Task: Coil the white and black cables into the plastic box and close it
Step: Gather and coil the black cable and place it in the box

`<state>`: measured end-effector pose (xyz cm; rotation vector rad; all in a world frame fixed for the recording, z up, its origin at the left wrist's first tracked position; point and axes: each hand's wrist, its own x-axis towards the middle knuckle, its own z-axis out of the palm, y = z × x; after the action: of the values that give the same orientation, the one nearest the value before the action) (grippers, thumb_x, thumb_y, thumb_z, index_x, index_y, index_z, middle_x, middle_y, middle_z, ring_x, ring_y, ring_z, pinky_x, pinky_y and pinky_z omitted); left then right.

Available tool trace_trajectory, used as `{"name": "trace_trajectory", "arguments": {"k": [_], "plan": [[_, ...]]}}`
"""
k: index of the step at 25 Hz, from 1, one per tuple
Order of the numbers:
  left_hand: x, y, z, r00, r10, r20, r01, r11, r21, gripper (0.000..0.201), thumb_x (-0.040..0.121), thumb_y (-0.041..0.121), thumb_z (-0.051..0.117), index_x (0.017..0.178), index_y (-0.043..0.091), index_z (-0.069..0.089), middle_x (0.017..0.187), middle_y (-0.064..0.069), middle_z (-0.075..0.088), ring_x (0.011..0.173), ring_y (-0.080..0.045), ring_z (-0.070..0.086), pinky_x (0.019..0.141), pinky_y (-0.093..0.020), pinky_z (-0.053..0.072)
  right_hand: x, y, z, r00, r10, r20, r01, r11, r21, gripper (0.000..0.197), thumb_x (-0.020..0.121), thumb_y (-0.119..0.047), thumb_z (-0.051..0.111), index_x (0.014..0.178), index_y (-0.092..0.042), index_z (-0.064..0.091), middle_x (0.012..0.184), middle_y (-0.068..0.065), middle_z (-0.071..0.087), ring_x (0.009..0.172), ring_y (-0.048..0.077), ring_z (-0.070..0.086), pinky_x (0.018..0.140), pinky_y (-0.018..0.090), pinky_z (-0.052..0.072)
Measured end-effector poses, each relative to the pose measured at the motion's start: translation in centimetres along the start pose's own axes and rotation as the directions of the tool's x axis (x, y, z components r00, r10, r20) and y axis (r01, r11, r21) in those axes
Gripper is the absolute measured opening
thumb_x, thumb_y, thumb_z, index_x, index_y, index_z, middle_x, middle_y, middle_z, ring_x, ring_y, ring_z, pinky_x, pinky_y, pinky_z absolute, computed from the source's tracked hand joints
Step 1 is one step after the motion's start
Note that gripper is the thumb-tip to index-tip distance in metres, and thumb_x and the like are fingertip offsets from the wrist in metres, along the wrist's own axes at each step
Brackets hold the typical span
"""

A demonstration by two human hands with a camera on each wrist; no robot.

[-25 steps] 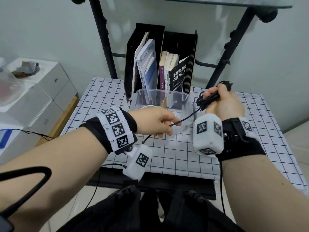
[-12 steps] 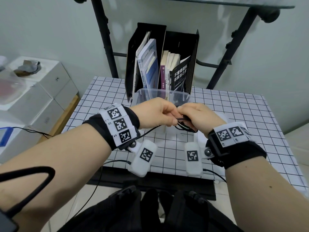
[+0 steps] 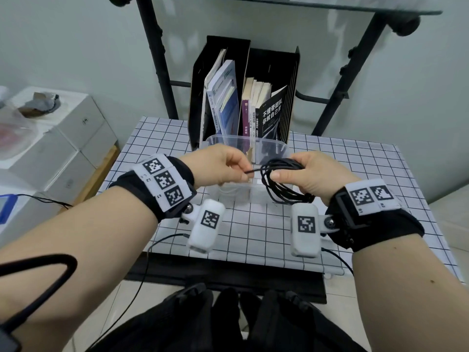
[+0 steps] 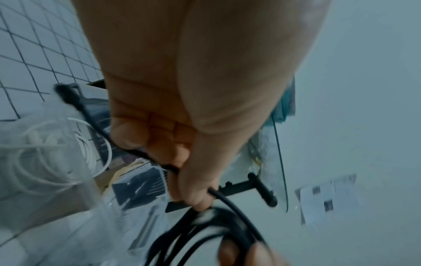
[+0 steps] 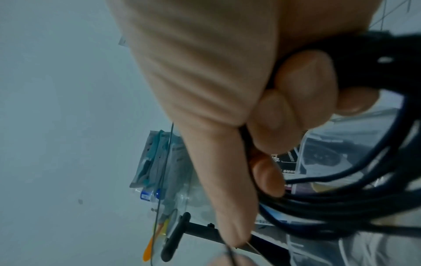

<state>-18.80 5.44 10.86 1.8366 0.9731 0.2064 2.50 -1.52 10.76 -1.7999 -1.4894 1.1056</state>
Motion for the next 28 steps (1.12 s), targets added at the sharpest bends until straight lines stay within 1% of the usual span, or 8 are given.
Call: {"name": "trace_trajectory", "arguments": {"k": [3, 7, 10, 14, 17, 20, 25, 28], "plan": [[0.3, 0.0, -0.5, 0.992, 0.035, -0.119, -0.062, 0.972, -0.225, 0.013, 0.083, 0.009, 0.068, 0.082, 0.022, 0.068, 0.061, 0.012, 0.061, 0.056, -0.007, 0.048, 0.056, -0.023, 0.042, -0.3, 0.0, 0.9, 0.998, 0.057, 0.011, -0.058, 0.987, 0.152, 0.031, 0.088, -0.039, 0.063, 0.071, -0.012, 0.062, 0.04, -0.009, 0.037, 0.035, 0.007, 0.03, 0.046, 0.025, 0.026], [0.6, -0.3, -0.1, 0.985, 0.045, -0.169, -0.085, 0.968, -0.237, 0.016, 0.082, 0.003, 0.068, 0.079, 0.018, 0.067, 0.061, 0.01, 0.063, 0.058, -0.011, 0.052, 0.058, -0.024, 0.046, -0.8, -0.8, 1.4, 0.99, 0.095, 0.103, -0.137, 0.814, 0.564, 0.034, 0.095, -0.033, 0.051, 0.071, -0.009, 0.052, 0.038, -0.005, 0.025, 0.033, 0.008, 0.016, 0.057, 0.035, 0.006], [0.5, -0.8, 0.2, 0.97, 0.02, -0.241, -0.079, 0.968, -0.24, 0.018, 0.084, 0.003, 0.067, 0.08, 0.02, 0.07, 0.069, 0.01, 0.068, 0.066, -0.01, 0.057, 0.067, -0.024, 0.053, -1.1, -0.9, 1.2, 0.988, 0.069, 0.137, -0.147, 0.68, 0.718, 0.036, 0.095, -0.037, 0.049, 0.072, -0.01, 0.051, 0.038, -0.006, 0.023, 0.032, 0.008, 0.017, 0.065, 0.04, 0.005], [0.7, -1.0, 1.4, 0.972, -0.005, -0.236, -0.083, 0.929, -0.362, 0.011, 0.086, 0.004, 0.063, 0.092, 0.009, 0.071, 0.085, -0.013, 0.07, 0.076, -0.02, 0.063, 0.081, -0.033, 0.057, -1.4, -1.1, 2.0, 0.986, 0.025, 0.163, -0.149, 0.563, 0.813, 0.04, 0.097, -0.042, 0.043, 0.071, -0.012, 0.05, 0.038, -0.007, 0.024, 0.031, 0.008, 0.018, 0.058, 0.033, 0.01], [0.6, -0.3, 2.2, 0.981, -0.067, -0.182, -0.035, 0.861, -0.507, 0.012, 0.093, 0.008, 0.055, 0.092, 0.006, 0.067, 0.075, -0.006, 0.068, 0.069, -0.017, 0.064, 0.064, -0.025, 0.057, -1.3, -1.3, 2.3, 0.987, 0.041, 0.158, -0.155, 0.533, 0.832, 0.041, 0.097, -0.044, 0.042, 0.071, -0.014, 0.05, 0.039, -0.008, 0.024, 0.031, 0.007, 0.02, 0.053, 0.028, 0.022], [0.1, 0.4, 2.3, 0.993, -0.109, -0.045, 0.044, 0.699, -0.714, 0.023, 0.097, 0.025, 0.049, 0.09, 0.009, 0.064, 0.083, -0.007, 0.066, 0.079, -0.023, 0.064, 0.076, -0.031, 0.058, -1.1, -1.2, 2.6, 0.991, 0.07, 0.11, -0.13, 0.514, 0.848, 0.04, 0.097, -0.043, 0.045, 0.072, -0.013, 0.05, 0.039, -0.007, 0.025, 0.03, 0.008, 0.019, 0.053, 0.028, 0.022], [0.5, -0.6, 2.8, 0.998, 0.014, -0.069, -0.052, 0.798, -0.601, 0.027, 0.079, 0.002, 0.07, 0.101, 0.001, 0.055, 0.089, -0.015, 0.06, 0.073, -0.017, 0.062, 0.07, -0.024, 0.055, -0.5, -0.7, 3.2, 0.989, 0.135, 0.065, -0.13, 0.565, 0.815, 0.039, 0.096, -0.045, 0.047, 0.073, -0.013, 0.05, 0.044, -0.004, 0.035, 0.033, 0.009, 0.022, 0.051, 0.027, 0.034], [1.0, -1.0, 3.0, 0.996, 0.018, -0.092, -0.073, 0.761, -0.645, 0.032, 0.082, -0.006, 0.062, 0.113, -0.005, 0.052, 0.09, -0.014, 0.063, 0.074, -0.016, 0.062, 0.071, -0.025, 0.053, -0.3, -0.8, 3.7, 0.987, 0.159, -0.009, -0.092, 0.616, 0.782, 0.041, 0.096, -0.042, 0.049, 0.071, -0.01, 0.051, 0.063, 0.007, 0.058, 0.04, 0.013, 0.027, 0.052, 0.029, 0.04]]}}
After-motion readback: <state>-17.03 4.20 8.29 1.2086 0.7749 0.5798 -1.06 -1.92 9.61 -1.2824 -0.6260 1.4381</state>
